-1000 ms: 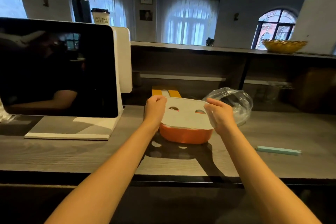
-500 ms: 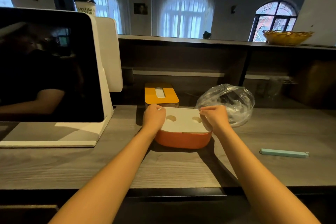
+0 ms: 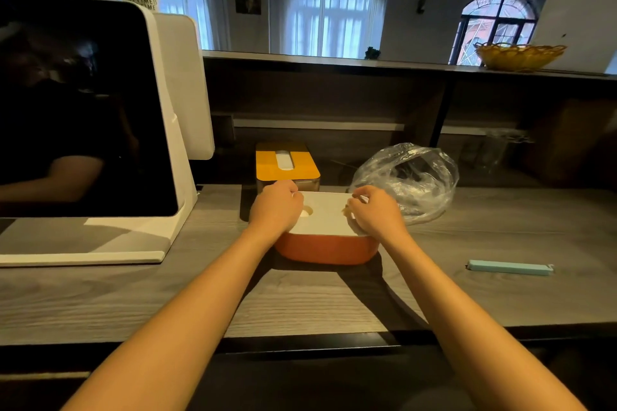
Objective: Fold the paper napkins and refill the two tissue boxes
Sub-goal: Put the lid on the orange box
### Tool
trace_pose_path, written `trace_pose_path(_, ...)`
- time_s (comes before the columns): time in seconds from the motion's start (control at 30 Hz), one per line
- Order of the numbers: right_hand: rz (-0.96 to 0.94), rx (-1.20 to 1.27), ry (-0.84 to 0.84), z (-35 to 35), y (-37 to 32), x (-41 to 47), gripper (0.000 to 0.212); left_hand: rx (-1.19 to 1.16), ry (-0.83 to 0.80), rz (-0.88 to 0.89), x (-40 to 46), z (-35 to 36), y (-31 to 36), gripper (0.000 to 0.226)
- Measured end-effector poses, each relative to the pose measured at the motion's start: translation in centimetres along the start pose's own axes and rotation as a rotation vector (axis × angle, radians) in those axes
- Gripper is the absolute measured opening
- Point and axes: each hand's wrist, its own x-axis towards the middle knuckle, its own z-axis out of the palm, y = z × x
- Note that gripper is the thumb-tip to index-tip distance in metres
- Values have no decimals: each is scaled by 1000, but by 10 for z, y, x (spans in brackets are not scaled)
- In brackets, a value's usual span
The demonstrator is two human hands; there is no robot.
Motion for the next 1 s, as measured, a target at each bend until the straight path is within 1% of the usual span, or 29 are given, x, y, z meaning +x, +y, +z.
trace_pose_path(0.1, -24, -77, -54, -4, -3, -4, 37, 62, -93, 101, 1, 0, 2, 35)
trace_pose_path(0.2, -89, -175, -86, -2, 1, -5, 38, 161, -135, 158, 3, 0, 4, 38)
trace_pose_path(0.27, -129, -281, -117, 2, 7, -6, 43, 248, -152, 214, 3, 0, 5, 41)
trace_pose_path(0.37, -118, -393, -163, 3, 8, -10, 49, 327, -228, 277, 2, -1, 4, 47)
trace_pose_path(0.47, -107, -422, -209, 0, 1, -13, 57, 336, -323, 277, 3, -4, 3, 52)
trace_pose_path(0.6, -99, -445, -272, -6, -3, -12, 67, 412, -417, 237, 3, -5, 4, 58)
trace_pose_path(0.67, -65, -403, -275, -6, -2, -10, 65, 446, -434, 236, 4, -6, 4, 60)
trace_pose_path(0.73, -42, -300, -233, -4, 2, -7, 57, 440, -432, 234, 4, -4, 4, 59)
trace_pose_path(0.8, 67, -99, -191, -5, 11, -5, 53, 387, -401, 216, 4, -2, 2, 56)
trace_pose_path(0.87, 267, 220, -152, -6, 20, -5, 52, 252, -293, 159, 3, 1, -4, 51)
trace_pose_path(0.9, 363, 381, -140, -8, 23, -8, 46, 113, -215, 79, 0, 3, -8, 46)
trace_pose_path(0.93, 429, 506, -133, -10, 26, -11, 39, -88, -139, -49, -1, 6, -12, 40)
trace_pose_path(1.0, 453, 617, -144, -10, 30, -17, 32, -573, -58, -364, -8, 9, -17, 31)
